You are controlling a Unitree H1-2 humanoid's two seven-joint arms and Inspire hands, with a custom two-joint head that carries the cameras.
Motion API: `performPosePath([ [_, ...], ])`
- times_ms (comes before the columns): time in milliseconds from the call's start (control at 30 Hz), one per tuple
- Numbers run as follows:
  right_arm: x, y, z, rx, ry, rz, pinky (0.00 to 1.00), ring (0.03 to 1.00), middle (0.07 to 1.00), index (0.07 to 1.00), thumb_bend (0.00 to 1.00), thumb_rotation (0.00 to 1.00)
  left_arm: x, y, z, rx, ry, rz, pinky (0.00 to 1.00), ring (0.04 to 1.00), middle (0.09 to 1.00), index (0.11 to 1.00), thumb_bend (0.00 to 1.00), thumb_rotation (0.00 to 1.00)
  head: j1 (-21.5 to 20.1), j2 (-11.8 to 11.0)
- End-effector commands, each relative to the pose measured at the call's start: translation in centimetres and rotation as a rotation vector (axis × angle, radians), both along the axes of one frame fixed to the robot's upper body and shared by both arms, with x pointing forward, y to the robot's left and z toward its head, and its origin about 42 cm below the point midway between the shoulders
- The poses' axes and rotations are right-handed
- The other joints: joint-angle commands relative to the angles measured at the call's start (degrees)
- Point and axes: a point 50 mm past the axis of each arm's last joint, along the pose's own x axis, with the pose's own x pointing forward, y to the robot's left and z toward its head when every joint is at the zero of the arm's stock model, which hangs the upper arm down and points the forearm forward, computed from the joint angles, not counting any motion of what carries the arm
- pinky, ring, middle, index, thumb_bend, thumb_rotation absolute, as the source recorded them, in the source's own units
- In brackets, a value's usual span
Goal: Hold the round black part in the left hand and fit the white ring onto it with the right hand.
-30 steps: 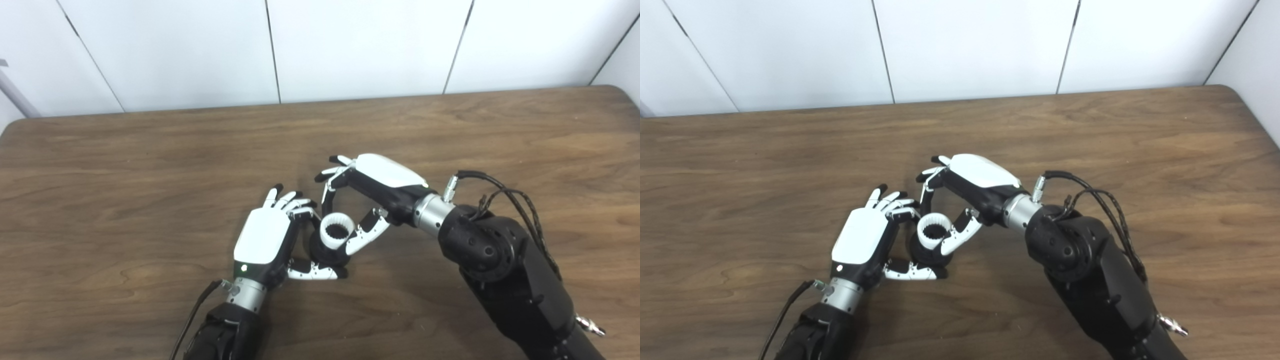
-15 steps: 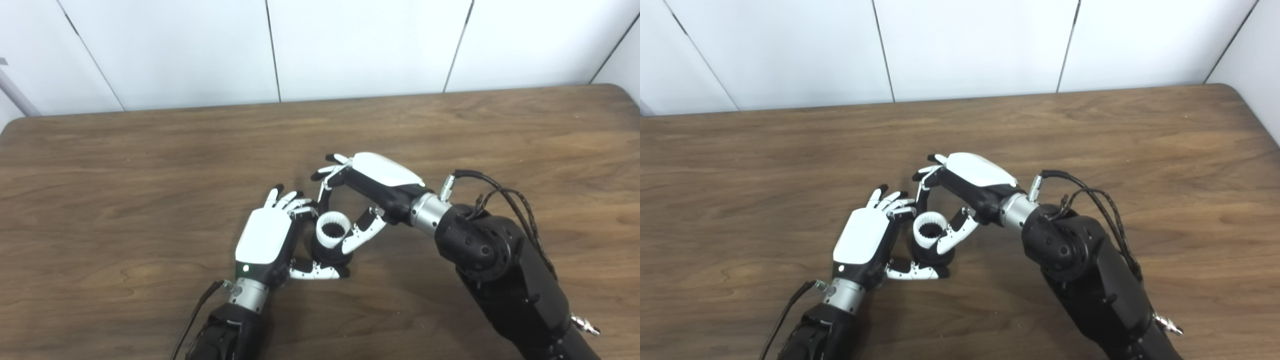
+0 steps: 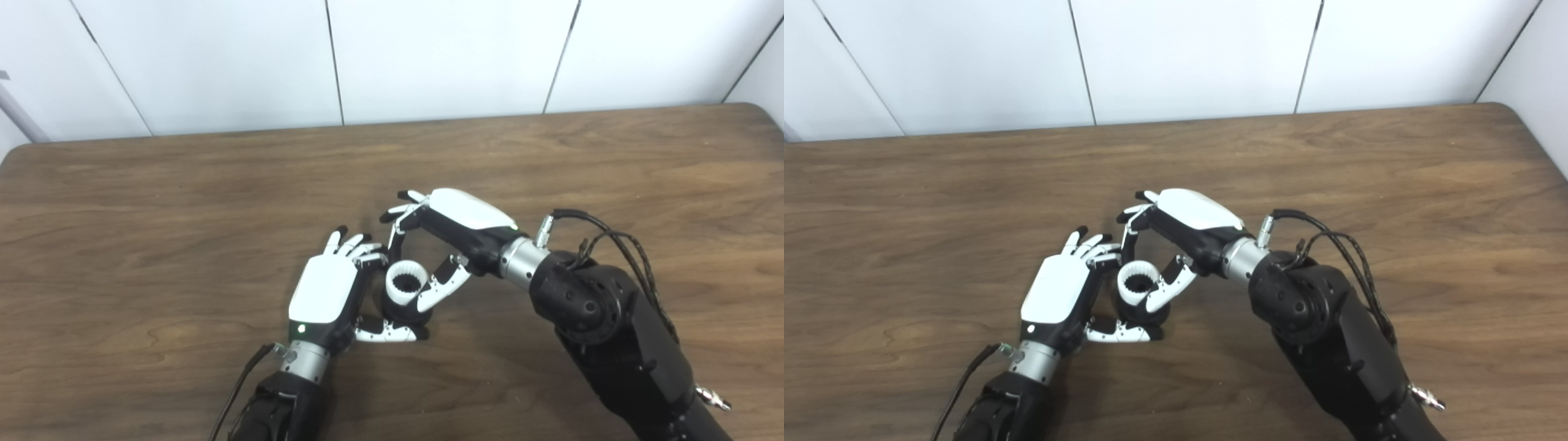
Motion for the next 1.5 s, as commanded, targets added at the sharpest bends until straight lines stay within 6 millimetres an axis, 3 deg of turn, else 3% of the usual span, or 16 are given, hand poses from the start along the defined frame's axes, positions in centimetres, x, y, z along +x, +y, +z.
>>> performPosePath([
  [0,0.2,0.1,0.9,0.005,-0.046,0.003,1.00,1.000,0.864,0.484,0.52,0.13,-0.3,-0.5,0.1,0.009,0.003,-0.019,1.00,0.886,0.779,0.487,0.52,0.05,-0.1,0.1],
  [967,0.4,-0.6,-0.9,0.008,-0.026,-0.019,0.96,1.000,0.856,0.484,0.52,0.13,-0.4,-0.4,0.2,0.001,-0.002,-0.020,1.00,0.880,0.772,0.485,0.52,0.05,-0.5,0.2],
  [1467,0.1,0.1,-1.1,0.011,-0.022,-0.017,0.95,0.995,0.853,0.484,0.52,0.13,-0.4,-0.5,0.3,0.003,0.004,-0.023,1.00,0.885,0.777,0.485,0.52,0.05,-0.4,0.4],
])
